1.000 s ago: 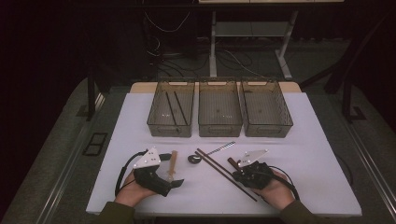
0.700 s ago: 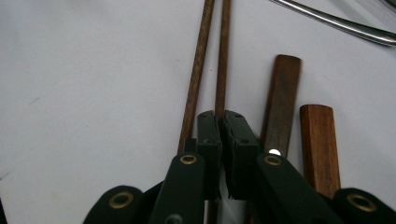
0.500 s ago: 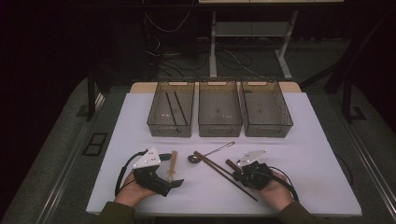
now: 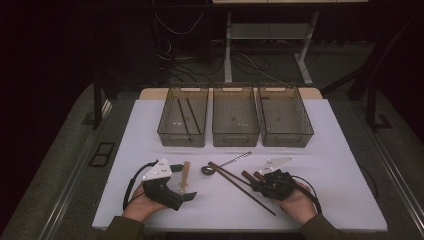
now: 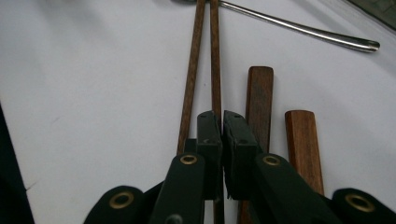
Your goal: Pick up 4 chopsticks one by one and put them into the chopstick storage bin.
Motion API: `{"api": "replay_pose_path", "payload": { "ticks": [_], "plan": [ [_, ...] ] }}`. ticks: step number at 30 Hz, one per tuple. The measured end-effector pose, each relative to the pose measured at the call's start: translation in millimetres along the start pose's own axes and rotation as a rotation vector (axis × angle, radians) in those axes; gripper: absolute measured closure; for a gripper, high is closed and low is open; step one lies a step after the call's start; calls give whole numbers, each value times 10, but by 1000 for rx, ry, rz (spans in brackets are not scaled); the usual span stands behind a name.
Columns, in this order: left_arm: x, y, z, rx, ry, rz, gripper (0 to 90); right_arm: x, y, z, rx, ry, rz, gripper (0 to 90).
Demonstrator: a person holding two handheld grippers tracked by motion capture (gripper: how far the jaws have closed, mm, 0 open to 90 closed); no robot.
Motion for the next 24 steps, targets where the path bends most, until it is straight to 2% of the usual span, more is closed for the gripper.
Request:
{"api": "replay_pose_path", "payload": {
  "ticks": [6, 24],
  "plan": [
    [-1, 1, 1, 0, -1, 0, 0, 40, 16, -65, 9, 25, -10, 861],
    [-2, -5, 0, -1, -1, 0, 0, 223, 64, -305, 48, 157, -19, 861]
  ]
}}
Point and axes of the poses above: each handheld gripper's, and its own axes: z roughly forward along the jaws, x roughly out of its top, y roughly to its right, the point moved 9 cm from there along z, roughly forward along the jaws, and after that the axes turned 1 degree about -z, right-handed, at the moved point
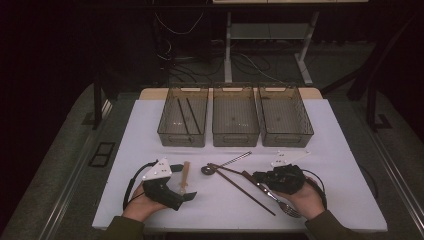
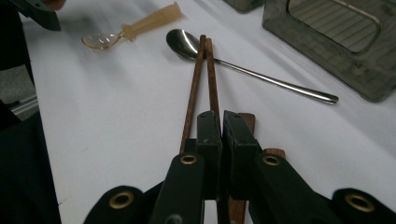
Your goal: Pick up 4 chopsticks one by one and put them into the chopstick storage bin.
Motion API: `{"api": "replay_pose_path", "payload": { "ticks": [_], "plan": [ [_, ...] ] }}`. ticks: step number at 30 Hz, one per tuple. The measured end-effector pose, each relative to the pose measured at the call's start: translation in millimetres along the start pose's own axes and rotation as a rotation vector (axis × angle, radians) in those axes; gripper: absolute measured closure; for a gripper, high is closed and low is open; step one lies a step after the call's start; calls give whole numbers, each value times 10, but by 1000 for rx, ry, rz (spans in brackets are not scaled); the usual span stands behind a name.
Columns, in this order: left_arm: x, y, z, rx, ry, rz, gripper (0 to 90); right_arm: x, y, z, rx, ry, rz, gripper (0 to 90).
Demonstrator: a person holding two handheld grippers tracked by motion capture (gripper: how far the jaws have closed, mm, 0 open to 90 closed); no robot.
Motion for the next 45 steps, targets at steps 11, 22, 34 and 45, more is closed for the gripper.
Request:
{"api": "replay_pose_path", "payload": {
  "ticks": [11, 22, 34, 45],
  "plan": [
    [-6, -4, 4, 0, 1, -5, 0, 122, 69, -81, 11, 54, 10, 860],
    [-6, -14, 14, 2, 5, -10, 0, 288, 173, -147, 3, 96, 13, 860],
    [-10, -4, 44, -6, -2, -6, 0, 477, 257, -181, -14, 132, 25, 860],
    [3, -7, 33, -5, 7, -4, 0, 704, 386, -114, -32, 148, 42, 860]
  ]
}}
Point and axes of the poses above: each handheld gripper's, and its own axes: z roughly forward along the jaws, x roughly out of its top, y roughly to its right, the point moved 9 cm from there along z, roughly forward along the jaws, and after that the axes turned 1 degree about -z, right-handed, at the moved point
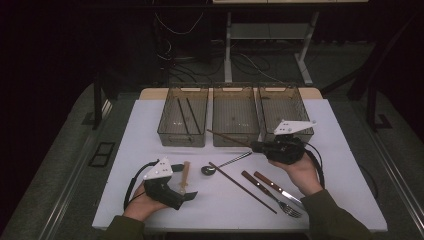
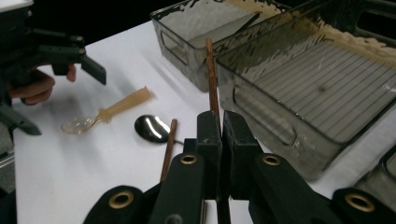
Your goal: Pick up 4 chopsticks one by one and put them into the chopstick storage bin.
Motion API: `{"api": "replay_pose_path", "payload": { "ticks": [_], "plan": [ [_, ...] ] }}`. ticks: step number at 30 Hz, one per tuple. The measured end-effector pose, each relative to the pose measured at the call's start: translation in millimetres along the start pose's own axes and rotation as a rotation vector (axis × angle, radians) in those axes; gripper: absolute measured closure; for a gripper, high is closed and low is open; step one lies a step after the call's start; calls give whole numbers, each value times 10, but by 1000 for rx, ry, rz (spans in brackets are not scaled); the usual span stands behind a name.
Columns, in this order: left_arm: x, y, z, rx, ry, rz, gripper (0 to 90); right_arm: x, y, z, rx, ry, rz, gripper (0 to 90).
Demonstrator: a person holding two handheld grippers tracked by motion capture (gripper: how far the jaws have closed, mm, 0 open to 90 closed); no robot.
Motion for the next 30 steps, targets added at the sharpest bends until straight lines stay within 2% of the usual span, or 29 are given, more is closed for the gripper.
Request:
{"api": "replay_pose_path", "payload": {
  "ticks": [22, 30],
  "plan": [
    [5, -3, -10, -3, -2, 10, 0, 571, 167, 517, -71, -31, 1, 860],
    [11, 3, -12, -5, 2, 6, 0, 737, 250, 707, -99, -32, 27, 860]
  ]
}}
Point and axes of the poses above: each handheld gripper's, and its own axes: z roughly forward along the jaws, x roughly out of its top, y roughly to its right, the point moved 9 cm from there along z, roughly forward along the jaws, and after that the axes turned 1 degree about -z, right-handed, at the moved point
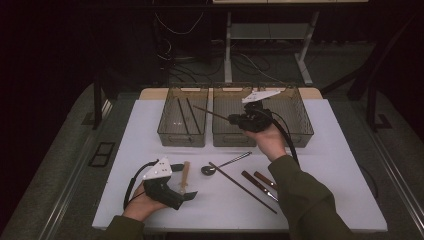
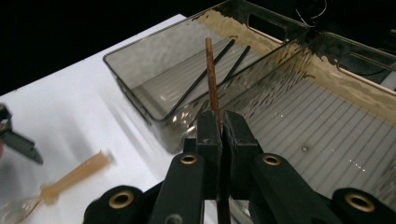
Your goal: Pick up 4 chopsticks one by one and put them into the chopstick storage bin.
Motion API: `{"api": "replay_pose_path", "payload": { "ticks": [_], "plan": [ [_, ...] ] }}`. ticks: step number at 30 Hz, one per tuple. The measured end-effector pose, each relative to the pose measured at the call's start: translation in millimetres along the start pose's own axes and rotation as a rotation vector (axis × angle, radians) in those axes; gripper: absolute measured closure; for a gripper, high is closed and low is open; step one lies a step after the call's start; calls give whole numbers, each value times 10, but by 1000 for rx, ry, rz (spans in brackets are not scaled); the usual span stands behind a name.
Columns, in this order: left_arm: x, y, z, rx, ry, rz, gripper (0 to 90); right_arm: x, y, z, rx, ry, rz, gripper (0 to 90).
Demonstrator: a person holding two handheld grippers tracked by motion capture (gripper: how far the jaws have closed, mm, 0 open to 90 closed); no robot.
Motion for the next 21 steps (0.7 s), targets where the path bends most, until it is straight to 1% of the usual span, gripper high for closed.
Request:
{"api": "replay_pose_path", "payload": {
  "ticks": [9, 17, 21],
  "plan": [
    [9, 6, -3, -3, 7, -1, 0, 197, 11, 252, -21, -9, 5, 860],
    [3, 2, -5, -4, -4, 17, 0, 335, -45, 525, -30, -37, -6, 860],
    [11, 8, -4, -7, 6, 15, 0, 404, -68, 679, -37, -50, -10, 860]
  ]
}}
Point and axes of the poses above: each handheld gripper's, and its own axes: z roughly forward along the jaws, x roughly out of its top, y roughly to its right, the point moved 9 cm from there along z, roughly forward along the jaws, and after that the axes turned 1 degree about -z, right-handed, at the moved point
